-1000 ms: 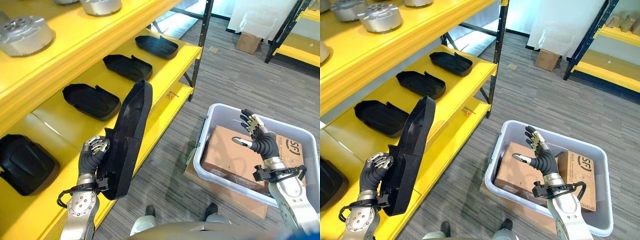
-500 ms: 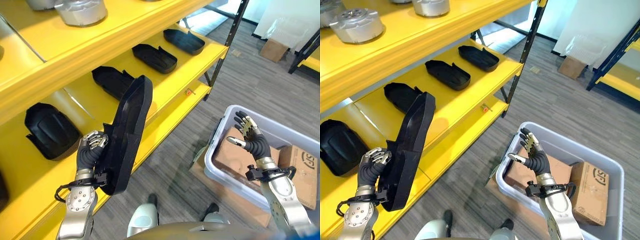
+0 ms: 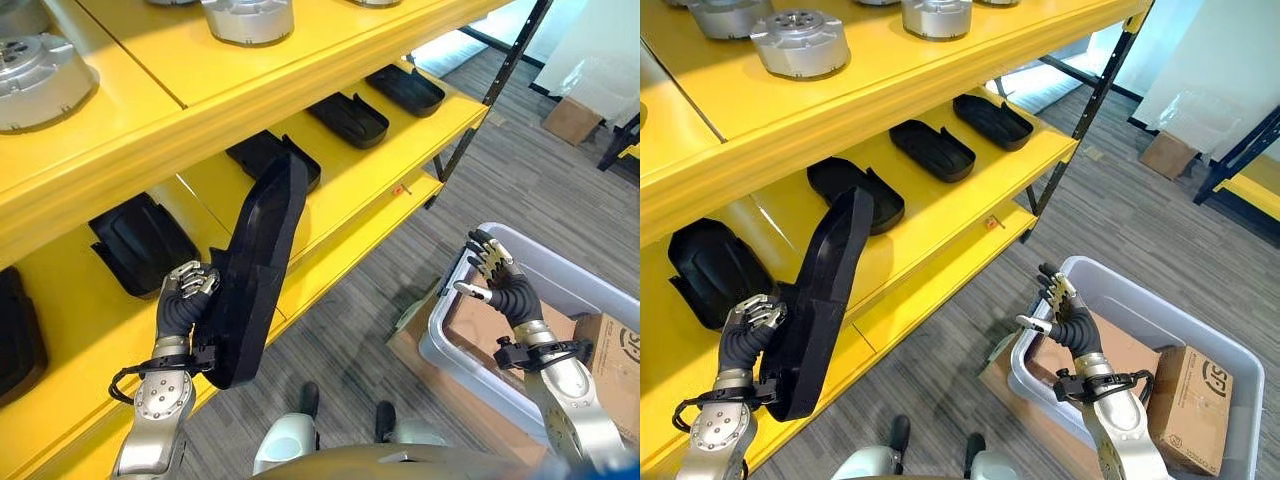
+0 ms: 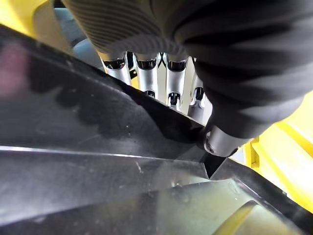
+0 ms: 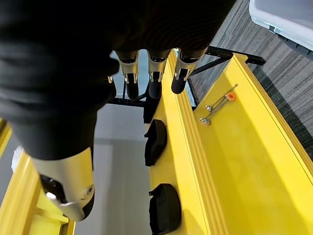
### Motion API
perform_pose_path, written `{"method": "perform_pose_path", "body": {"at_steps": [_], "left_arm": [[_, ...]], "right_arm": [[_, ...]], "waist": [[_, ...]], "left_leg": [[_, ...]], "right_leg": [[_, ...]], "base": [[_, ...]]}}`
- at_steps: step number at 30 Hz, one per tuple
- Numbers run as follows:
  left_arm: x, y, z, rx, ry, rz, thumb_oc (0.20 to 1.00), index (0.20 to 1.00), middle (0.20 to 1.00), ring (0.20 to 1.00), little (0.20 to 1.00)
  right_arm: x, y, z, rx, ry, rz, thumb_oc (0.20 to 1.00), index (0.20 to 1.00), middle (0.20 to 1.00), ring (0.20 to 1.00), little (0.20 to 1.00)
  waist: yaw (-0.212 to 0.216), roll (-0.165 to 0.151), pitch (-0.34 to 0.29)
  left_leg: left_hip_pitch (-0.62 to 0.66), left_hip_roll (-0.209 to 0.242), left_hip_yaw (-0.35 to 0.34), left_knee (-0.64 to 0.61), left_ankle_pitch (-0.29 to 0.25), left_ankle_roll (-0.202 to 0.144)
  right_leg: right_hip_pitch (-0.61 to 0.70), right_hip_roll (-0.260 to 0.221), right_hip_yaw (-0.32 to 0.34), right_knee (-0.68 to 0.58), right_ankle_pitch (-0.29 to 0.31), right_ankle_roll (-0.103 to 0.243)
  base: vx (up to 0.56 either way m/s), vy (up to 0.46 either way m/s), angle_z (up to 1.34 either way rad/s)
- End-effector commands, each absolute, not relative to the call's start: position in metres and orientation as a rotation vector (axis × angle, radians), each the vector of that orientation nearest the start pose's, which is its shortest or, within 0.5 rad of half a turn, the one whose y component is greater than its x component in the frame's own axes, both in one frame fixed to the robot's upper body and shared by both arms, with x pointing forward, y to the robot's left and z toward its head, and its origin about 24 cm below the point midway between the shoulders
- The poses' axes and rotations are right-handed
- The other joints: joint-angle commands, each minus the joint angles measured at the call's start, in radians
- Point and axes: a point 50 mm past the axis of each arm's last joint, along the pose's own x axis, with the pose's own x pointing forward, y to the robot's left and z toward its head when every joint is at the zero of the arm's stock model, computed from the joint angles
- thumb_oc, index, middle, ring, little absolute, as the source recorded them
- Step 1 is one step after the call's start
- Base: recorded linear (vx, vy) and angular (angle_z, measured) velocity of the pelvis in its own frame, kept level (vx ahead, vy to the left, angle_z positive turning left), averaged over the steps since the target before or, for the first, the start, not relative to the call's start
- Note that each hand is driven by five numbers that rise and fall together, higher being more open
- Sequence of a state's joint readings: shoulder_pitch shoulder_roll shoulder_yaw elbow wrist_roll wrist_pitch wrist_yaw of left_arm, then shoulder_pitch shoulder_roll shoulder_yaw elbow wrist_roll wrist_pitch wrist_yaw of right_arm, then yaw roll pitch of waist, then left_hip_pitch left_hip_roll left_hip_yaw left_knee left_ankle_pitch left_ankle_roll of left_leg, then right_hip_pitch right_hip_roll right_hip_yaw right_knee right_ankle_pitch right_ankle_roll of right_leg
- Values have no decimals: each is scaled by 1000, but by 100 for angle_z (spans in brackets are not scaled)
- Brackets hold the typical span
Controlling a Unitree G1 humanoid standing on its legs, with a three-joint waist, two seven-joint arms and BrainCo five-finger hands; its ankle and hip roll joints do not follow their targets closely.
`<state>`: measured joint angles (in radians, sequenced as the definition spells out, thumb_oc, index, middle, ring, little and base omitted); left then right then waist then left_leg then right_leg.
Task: Move parts from the plastic box to the shelf.
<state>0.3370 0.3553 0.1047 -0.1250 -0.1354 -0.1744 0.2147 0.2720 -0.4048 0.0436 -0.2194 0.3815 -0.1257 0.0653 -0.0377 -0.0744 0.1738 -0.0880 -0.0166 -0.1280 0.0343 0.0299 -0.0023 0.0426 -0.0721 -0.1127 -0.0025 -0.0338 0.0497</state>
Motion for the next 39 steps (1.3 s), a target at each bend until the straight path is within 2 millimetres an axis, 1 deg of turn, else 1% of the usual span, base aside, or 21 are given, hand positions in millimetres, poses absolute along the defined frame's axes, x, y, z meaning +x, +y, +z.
{"method": "perform_pose_path", "body": {"at_steps": [1,5,6,7,9,11,12,13,15,16,17,19,20,21,22,23,24,26,28,33,39], "left_arm": [[181,255,68,237,-160,297,200,200,200,200,200],[175,257,67,239,-149,305,200,200,200,200,200],[173,259,66,234,-143,313,200,200,200,200,200],[173,259,67,234,-143,313,200,200,200,200,200],[175,258,68,231,-154,311,200,200,200,200,200],[177,257,69,224,-158,305,200,200,200,200,200],[181,255,70,207,-176,297,200,200,200,200,200],[183,253,71,199,-183,294,200,200,200,200,200],[183,253,73,203,-189,292,200,200,200,200,200],[183,253,73,200,-192,295,200,200,200,200,200],[183,253,73,196,-189,295,200,200,200,200,200],[184,253,75,182,-201,304,200,200,200,200,200],[184,253,77,180,-207,308,200,200,200,200,200],[186,252,80,182,-220,308,200,200,200,200,200],[187,252,79,181,-215,305,200,200,200,200,200],[187,252,79,181,-214,305,200,200,200,200,200],[189,251,79,186,-217,300,200,200,200,200,200],[189,250,78,181,-214,289,200,200,200,200,200],[191,248,79,175,-221,274,200,200,200,200,200],[189,252,83,215,-229,273,200,200,200,200,200],[185,258,84,258,-222,291,200,200,200,200,200]], "right_arm": [[203,-213,76,15,-150,119,1000,1000,1000,1000,1000],[203,-213,76,18,-146,136,1000,1000,1000,1000,1000],[205,-213,76,25,-148,140,1000,1000,1000,1000,1000],[205,-213,76,25,-148,139,1000,1000,1000,1000,1000],[208,-214,81,15,-170,138,1000,1000,1000,1000,1000],[209,-216,82,3,-175,134,1000,1000,1000,1000,1000],[212,-218,84,-10,-183,125,1000,1000,1000,1000,1000],[213,-218,84,-10,-188,115,1000,1000,1000,1000,1000],[213,-220,84,-7,-183,108,1000,1000,1000,1000,1000],[212,-221,83,-3,-179,107,1000,1000,1000,1000,1000],[211,-222,82,2,-174,97,1000,1000,1000,1000,1000],[209,-226,81,11,-165,72,1000,1000,1000,1000,1000],[208,-229,80,10,-163,57,1000,1000,1000,1000,1000],[207,-233,82,-2,-170,32,1000,1000,1000,1000,1000],[206,-237,82,-2,-165,9,1000,1000,1000,1000,1000],[206,-237,82,-2,-165,9,1000,1000,1000,1000,1000],[204,-242,82,5,-169,-28,1000,1000,1000,1000,1000],[203,-242,82,9,-170,-30,1000,1000,1000,1000,1000],[204,-239,82,24,-176,-25,1000,1000,1000,1000,1000],[204,-232,80,33,-169,-9,1000,1000,1000,1000,1000],[203,-228,76,35,-147,16,1000,1000,1000,1000,1000]], "waist": [[6,19,-54],[16,17,-53],[29,17,-39],[28,16,-38],[37,18,-5],[39,23,9],[40,25,27],[35,20,31],[31,13,29],[26,10,28],[18,10,23],[1,24,21],[-8,35,18],[-22,45,18],[-27,54,19],[-28,54,20],[-41,73,23],[-43,94,10],[-31,95,9],[-9,65,10],[8,33,-4]], "left_leg": [[77,-41,87,-122,3,41],[75,-43,76,-122,8,37],[64,-47,67,-90,8,35],[61,-48,65,-84,5,35],[1,-66,56,21,-16,24],[-30,-78,47,70,-30,14],[-53,-86,48,138,-61,-1],[-48,-62,74,174,-98,2],[-39,-15,82,211,-133,2],[-31,34,79,221,-128,0],[-20,61,76,201,-111,-4],[24,166,76,149,-62,-28],[42,218,76,107,-20,-44],[41,305,96,47,45,-64],[45,334,101,11,98,-78],[47,334,101,9,99,-79],[56,372,162,-45,142,-106],[82,374,184,-96,120,-136],[74,331,165,-71,76,-132],[87,247,182,-45,-12,-105],[83,188,181,-25,-56,-80]], "right_leg": [[-43,57,16,54,-31,25],[-23,59,2,8,-17,20],[-14,56,-8,-10,-10,16],[-13,56,-10,-11,-9,16],[-21,46,-28,-10,-5,9],[-27,40,-42,-12,-2,3],[-37,25,-61,-10,3,-1],[-45,6,-71,-1,8,-1],[-55,-14,-79,9,8,-2],[-60,-27,-87,20,1,-5],[-65,-33,-98,25,-3,-7],[-75,-49,-121,56,-24,-7],[-86,-55,-135,74,-37,-5],[-101,-82,-156,102,-49,4],[-111,-93,-169,120,-55,5],[-111,-93,-169,122,-56,4],[-120,-121,-202,150,-63,17],[-117,-133,-212,157,-55,30],[-94,-156,-207,132,-25,47],[-47,-235,-225,111,33,100],[-18,-280,-234,81,82,137]], "base": [[-35,-76,-13],[-30,-76,-4],[-36,-65,5],[-75,-61,9],[-140,-31,28],[-150,-1,64],[-150,35,73],[-176,56,90],[-53,71,73],[-26,83,37],[-27,105,29],[-17,162,36],[-53,289,66],[-50,299,80],[-39,217,65],[-46,268,68],[-17,280,54],[31,298,63],[74,255,46],[65,222,31],[34,131,13]]}}
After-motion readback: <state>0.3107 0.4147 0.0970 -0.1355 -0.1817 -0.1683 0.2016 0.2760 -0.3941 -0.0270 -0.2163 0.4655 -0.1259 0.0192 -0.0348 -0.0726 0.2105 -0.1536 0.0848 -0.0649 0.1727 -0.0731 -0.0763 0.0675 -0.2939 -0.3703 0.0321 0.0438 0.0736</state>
